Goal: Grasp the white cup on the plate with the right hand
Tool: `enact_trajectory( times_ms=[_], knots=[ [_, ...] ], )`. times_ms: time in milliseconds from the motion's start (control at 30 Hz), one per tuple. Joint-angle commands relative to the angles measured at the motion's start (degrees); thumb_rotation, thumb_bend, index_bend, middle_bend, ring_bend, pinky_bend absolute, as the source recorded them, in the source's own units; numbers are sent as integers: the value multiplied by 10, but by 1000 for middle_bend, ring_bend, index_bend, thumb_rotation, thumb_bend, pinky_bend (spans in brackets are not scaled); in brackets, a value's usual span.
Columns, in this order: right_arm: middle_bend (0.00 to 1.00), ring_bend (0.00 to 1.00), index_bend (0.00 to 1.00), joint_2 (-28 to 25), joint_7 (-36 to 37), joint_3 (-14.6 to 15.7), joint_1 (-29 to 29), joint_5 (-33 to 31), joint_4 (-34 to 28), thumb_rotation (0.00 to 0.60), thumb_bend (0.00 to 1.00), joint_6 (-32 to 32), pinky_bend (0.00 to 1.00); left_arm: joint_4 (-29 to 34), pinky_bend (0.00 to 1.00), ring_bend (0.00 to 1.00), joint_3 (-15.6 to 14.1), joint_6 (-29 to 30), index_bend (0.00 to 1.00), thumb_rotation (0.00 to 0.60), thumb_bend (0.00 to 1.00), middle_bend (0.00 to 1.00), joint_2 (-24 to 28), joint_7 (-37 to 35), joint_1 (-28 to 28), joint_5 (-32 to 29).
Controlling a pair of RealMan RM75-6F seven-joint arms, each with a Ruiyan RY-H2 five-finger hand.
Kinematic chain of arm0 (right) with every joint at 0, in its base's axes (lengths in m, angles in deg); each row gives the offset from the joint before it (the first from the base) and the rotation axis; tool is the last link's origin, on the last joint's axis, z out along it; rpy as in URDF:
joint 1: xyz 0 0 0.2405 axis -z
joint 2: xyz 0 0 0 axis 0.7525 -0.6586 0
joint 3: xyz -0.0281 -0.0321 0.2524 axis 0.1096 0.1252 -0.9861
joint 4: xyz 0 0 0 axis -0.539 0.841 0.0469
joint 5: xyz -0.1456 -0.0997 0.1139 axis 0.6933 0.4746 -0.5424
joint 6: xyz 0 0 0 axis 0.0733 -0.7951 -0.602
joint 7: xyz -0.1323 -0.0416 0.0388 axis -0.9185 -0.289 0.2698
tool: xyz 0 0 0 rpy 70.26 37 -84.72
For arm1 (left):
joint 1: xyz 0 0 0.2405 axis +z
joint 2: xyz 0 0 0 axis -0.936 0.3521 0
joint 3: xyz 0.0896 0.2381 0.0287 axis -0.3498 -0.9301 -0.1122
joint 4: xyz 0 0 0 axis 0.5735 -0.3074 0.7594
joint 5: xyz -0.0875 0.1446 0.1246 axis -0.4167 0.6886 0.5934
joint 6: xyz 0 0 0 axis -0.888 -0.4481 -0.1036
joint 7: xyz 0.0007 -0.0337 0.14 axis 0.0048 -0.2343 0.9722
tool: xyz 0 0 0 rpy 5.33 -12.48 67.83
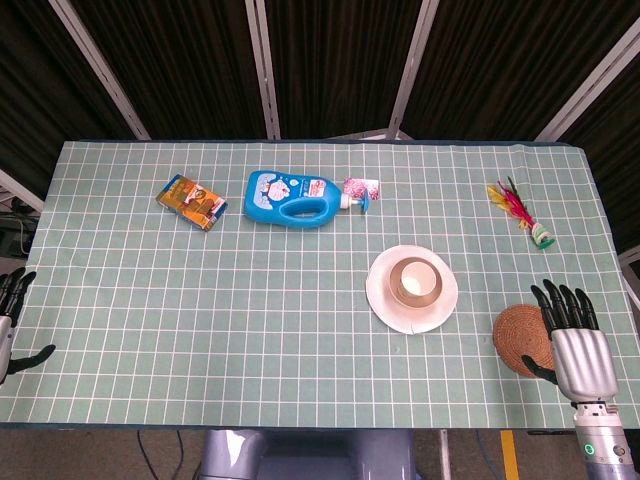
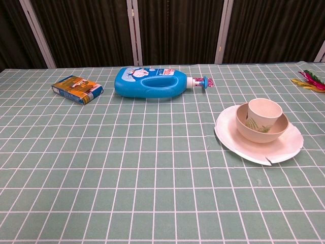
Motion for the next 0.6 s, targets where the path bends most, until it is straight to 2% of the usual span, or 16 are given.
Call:
enact_trajectory(
  times_ms=[33,533,600],
  knots=[
    [0,0,0,0,0,0,0,0,0,600,0,1,0,0,0,0,0,0,0,600,0,0,0,0,0,0],
    [0,0,1,16,-9,-2,-10,12,-1,600,0,5,0,-5,0,0,4,-4,0,600,0,0,2,-14,-1,-8],
    [0,0,45,28,-13,-9,-16,21,3,600,0,-4,0,-5,0,0,4,-3,0,600,0,0,3,-15,0,-8]
  ],
)
